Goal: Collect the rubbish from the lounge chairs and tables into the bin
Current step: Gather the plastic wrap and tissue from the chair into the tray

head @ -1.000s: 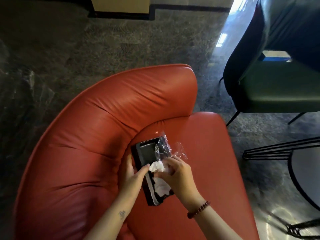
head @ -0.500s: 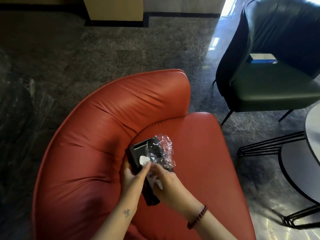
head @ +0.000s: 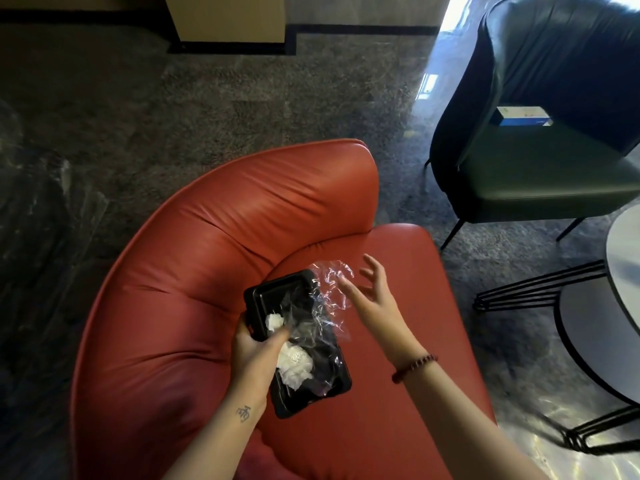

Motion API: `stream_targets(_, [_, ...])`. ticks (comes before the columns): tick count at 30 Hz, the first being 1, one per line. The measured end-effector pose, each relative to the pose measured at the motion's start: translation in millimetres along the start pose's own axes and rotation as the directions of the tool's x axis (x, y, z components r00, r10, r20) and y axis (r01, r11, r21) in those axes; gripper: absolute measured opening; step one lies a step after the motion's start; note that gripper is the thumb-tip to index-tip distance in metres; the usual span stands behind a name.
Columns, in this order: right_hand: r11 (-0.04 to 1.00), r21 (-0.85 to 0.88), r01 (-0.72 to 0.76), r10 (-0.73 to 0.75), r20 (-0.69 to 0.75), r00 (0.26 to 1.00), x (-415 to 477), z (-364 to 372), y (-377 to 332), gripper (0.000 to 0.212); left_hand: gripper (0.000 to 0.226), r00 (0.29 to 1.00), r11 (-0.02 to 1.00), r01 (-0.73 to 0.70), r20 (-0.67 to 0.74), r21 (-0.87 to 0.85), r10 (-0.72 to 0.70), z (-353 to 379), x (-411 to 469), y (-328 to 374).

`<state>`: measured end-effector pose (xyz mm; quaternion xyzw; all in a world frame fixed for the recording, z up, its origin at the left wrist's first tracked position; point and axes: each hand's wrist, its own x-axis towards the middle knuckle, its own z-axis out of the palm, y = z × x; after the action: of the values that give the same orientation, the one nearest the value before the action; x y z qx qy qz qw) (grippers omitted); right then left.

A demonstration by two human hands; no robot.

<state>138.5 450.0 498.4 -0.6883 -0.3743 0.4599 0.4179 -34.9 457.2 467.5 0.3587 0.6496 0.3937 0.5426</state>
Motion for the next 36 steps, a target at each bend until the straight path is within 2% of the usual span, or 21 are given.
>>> stream_targets(2, [0.981,0.138,-0.136,0.120,0.121,0.985,11.1,2.1,2.7,0.063,0.032,1.000,1.000,-0.002,0.006,0.022,0.002,-0.2,-1.4,0.5])
stream_targets(4, [0.973,0.209,-0.096,0.088,0.046,0.995,15.8,5.4,-0.2,0.044,0.032,1.000,1.000,0.001,0.012,0.029,-0.001,-0.2,-1.8,0.7])
stream_targets(6, [0.989,0.094,0.117,-0.104,-0.134,0.986,10.1,8.6,-6.3,0.026,0.030,1.000,0.999,0.016,0.022,0.034,-0.016,-1.5,-2.0,0.7])
stream_targets(8, [0.910,-0.154,0.384,-0.410,-0.199,0.890,-4.4,10.5,-13.0,0.021,0.027,0.999,0.999,0.031,0.031,0.029,-0.032,-2.3,-1.1,1.1])
stream_targets(10, [0.739,-0.332,0.586,-0.636,-0.057,0.770,-25.0,15.6,-13.3,0.021,0.025,0.998,0.999,0.045,0.045,0.016,-0.046,-2.8,-0.7,1.9])
stream_targets(12, [0.570,-0.445,0.691,-0.714,0.148,0.684,-44.2,23.2,-8.8,0.019,0.023,0.997,0.999,0.051,0.055,-0.015,-0.050,-2.1,-1.5,4.6])
stream_targets(14, [0.418,-0.522,0.744,-0.704,0.331,0.628,-55.6,27.4,0.1,0.022,0.021,0.996,0.995,0.076,0.045,-0.067,-0.073,-1.7,-2.4,7.9])
stream_targets(16, [0.319,-0.585,0.746,-0.624,0.463,0.630,-61.4,27.9,8.0,0.037,0.020,0.991,0.985,0.128,0.063,-0.113,-0.121,-2.8,-4.0,11.0])
stream_targets(18, [0.266,-0.642,0.719,-0.528,0.527,0.666,-64.7,28.2,13.1,0.051,0.024,0.979,0.968,0.190,0.102,-0.163,-0.175,-4.7,-4.7,13.5])
stream_targets(20, [0.196,-0.685,0.702,-0.475,0.560,0.679,-64.8,29.8,16.5,0.056,0.030,0.965,0.950,0.238,0.158,-0.203,-0.208,-6.5,-4.9,15.9])
stream_targets(23, [0.133,-0.691,0.710,-0.435,0.603,0.669,-62.8,33.3,18.5,0.056,0.040,0.960,0.963,0.213,0.217,-0.166,-0.175,-6.7,-5.6,17.9])
stream_targets(26, [0.163,-0.644,0.748,-0.454,0.624,0.636,-59.2,32.9,18.9,0.055,0.042,0.975,0.979,0.166,0.169,-0.121,-0.144,-5.4,-4.9,15.8])
stream_targets(28, [0.197,-0.589,0.784,-0.548,0.597,0.586,-58.5,28.8,19.3,0.048,0.036,0.980,0.976,0.171,0.127,-0.133,-0.154,-4.4,-3.1,14.6])
stream_targets(30, [0.301,-0.571,0.764,-0.678,0.435,0.593,-56.0,22.9,19.2,0.040,0.034,0.982,0.976,0.171,0.105,-0.137,-0.157,-3.9,0.2,13.7])
stream_targets(32, [0.513,-0.593,0.620,-0.694,0.138,0.707,-46.7,17.1,16.4,0.043,0.033,0.983,0.983,0.159,0.108,-0.094,-0.149,-4.6,3.2,14.5])
stream_targets(33, [0.655,-0.565,0.501,-0.617,-0.018,0.787,-40.6,15.0,12.9,0.049,0.034,0.982,0.985,0.154,0.120,-0.075,-0.144,-5.3,3.4,15.4])
stream_targets(34, [0.804,-0.463,0.373,-0.472,-0.117,0.874,-34.6,13.8,8.5,0.059,0.034,0.980,0.987,0.151,0.138,-0.063,-0.141,-5.8,3.4,16.0])
stream_targets(35, [0.925,-0.284,0.251,-0.299,-0.137,0.945,-28.2,12.3,5.2,0.068,0.035,0.978,0.987,0.148,0.157,-0.055,-0.138,-6.4,3.0,16.1])
stream_targets(36, [0.988,-0.071,0.140,-0.146,-0.101,0.984,-21.8,10.2,3.3,0.071,0.034,0.975,0.988,0.147,0.173,-0.047,-0.137,-6.7,2.4,16.0])
